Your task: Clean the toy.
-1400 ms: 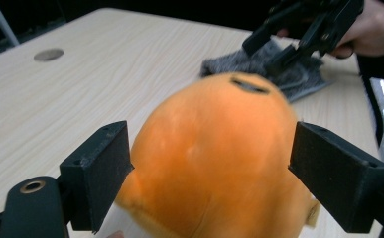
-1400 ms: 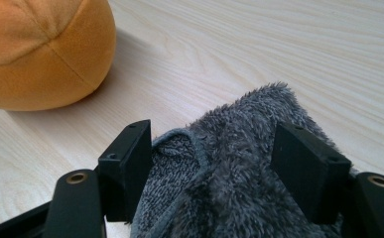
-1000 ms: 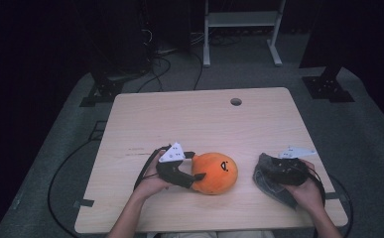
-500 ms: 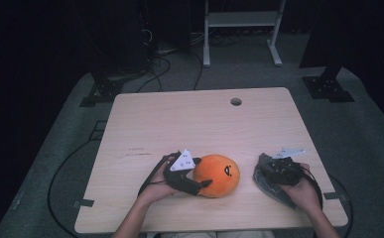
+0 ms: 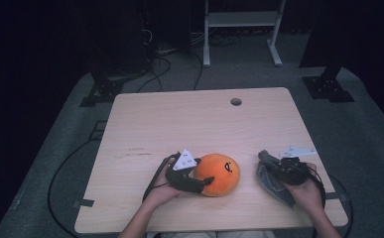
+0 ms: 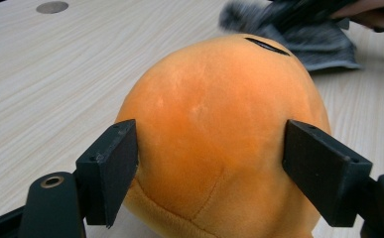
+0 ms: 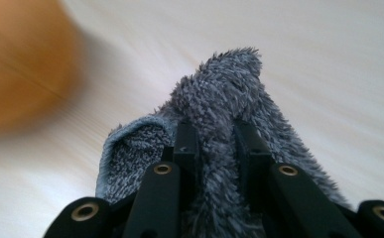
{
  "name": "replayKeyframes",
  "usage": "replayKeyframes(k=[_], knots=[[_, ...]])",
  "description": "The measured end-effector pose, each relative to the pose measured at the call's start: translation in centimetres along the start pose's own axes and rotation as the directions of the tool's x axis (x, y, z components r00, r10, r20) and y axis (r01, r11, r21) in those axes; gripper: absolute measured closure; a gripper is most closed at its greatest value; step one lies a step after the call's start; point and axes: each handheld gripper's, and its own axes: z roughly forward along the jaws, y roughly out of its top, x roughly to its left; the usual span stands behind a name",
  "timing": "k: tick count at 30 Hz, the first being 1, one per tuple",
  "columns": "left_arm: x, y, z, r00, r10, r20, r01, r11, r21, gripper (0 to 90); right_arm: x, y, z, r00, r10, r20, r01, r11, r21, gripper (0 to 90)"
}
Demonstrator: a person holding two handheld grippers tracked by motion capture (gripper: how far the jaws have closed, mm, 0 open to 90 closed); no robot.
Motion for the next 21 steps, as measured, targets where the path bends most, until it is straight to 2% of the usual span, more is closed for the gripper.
replayKeyframes(k=[2, 3, 4, 7, 8, 9, 10, 11, 12, 13, 15, 17, 18, 19, 21], knots=[[0.0, 0.0, 0.1, 1.0000, -0.009, -0.002, 0.009, 1.0000, -0.002, 22.2, 1.1, 0.7, -1.0, 0.9978, -0.010, -0.066, 0.005, 0.9977, -0.067, 74.4], [0.1, 0.2, 0.2, 0.9994, -0.032, -0.013, 0.032, 0.9995, 0.007, 22.2, 2.2, 1.2, -1.6, 0.9916, -0.033, -0.125, 0.019, 0.9936, -0.111, 74.4], [0.1, 0.3, 0.3, 0.9991, -0.039, -0.018, 0.039, 0.9992, 0.008, 22.2, 3.2, 1.5, -1.9, 0.9872, -0.065, -0.146, 0.045, 0.9901, -0.133, 74.4], [-0.1, 0.5, 0.5, 0.9982, -0.050, -0.033, 0.050, 0.9987, 0.013, 22.2, 6.5, 2.3, -1.8, 0.9655, -0.152, -0.212, 0.118, 0.9795, -0.163, 74.4], [-0.2, 0.6, 0.6, 0.9972, -0.060, -0.045, 0.061, 0.9980, 0.014, 22.2, 7.1, 2.4, -1.5, 0.9595, -0.167, -0.227, 0.132, 0.9779, -0.162, 74.4], [-0.2, 0.6, 0.6, 0.9965, -0.068, -0.049, 0.068, 0.9976, 0.014, 22.2, 8.2, 2.6, -1.0, 0.9478, -0.188, -0.258, 0.151, 0.9762, -0.156, 74.3], [-0.1, 0.6, 0.6, 0.9966, -0.064, -0.051, 0.065, 0.9977, 0.017, 22.2, 8.9, 2.7, -0.5, 0.9424, -0.203, -0.266, 0.169, 0.9746, -0.147, 74.2], [-0.2, 0.6, 0.6, 0.9962, -0.071, -0.050, 0.071, 0.9973, 0.015, 22.2, 9.6, 2.7, 0.1, 0.9411, -0.229, -0.248, 0.201, 0.9701, -0.137, 74.1], [-0.1, 0.5, 0.6, 0.9971, -0.059, -0.049, 0.060, 0.9979, 0.023, 22.1, 10.0, 2.7, 0.6, 0.9407, -0.251, -0.229, 0.226, 0.9657, -0.128, 74.1], [-0.1, 0.5, 0.5, 0.9976, -0.056, -0.042, 0.057, 0.9982, 0.019, 21.8, 10.1, 2.7, 0.9, 0.9419, -0.258, -0.215, 0.237, 0.9639, -0.122, 74.1], [0.1, 0.4, 0.3, 0.9990, -0.044, -0.010, 0.044, 0.9989, 0.015, 20.3, 9.8, 2.7, 1.2, 0.9452, -0.241, -0.220, 0.218, 0.9681, -0.124, 74.2], [0.0, 0.5, -0.1, 0.9999, 0.000, 0.010, -0.001, 0.9999, 0.011, 19.4, 9.4, 2.5, 1.2, 0.9483, -0.220, -0.229, 0.196, 0.9728, -0.123, 74.3], [0.0, 0.5, -0.1, 0.9999, 0.000, 0.010, -0.001, 0.9999, 0.011, 19.3, 9.3, 2.4, 1.2, 0.9493, -0.216, -0.228, 0.191, 0.9734, -0.126, 74.3], [-0.2, 0.5, -0.1, 0.9994, 0.032, 0.009, -0.032, 0.9993, 0.016, 19.3, 9.2, 2.3, 1.3, 0.9495, -0.217, -0.227, 0.192, 0.9732, -0.127, 74.4], [-0.2, 0.5, 0.1, 0.9995, 0.030, -0.001, -0.030, 0.9993, 0.022, 19.7, 9.2, 2.2, 1.3, 0.9491, -0.220, -0.225, 0.195, 0.9724, -0.128, 74.4]])
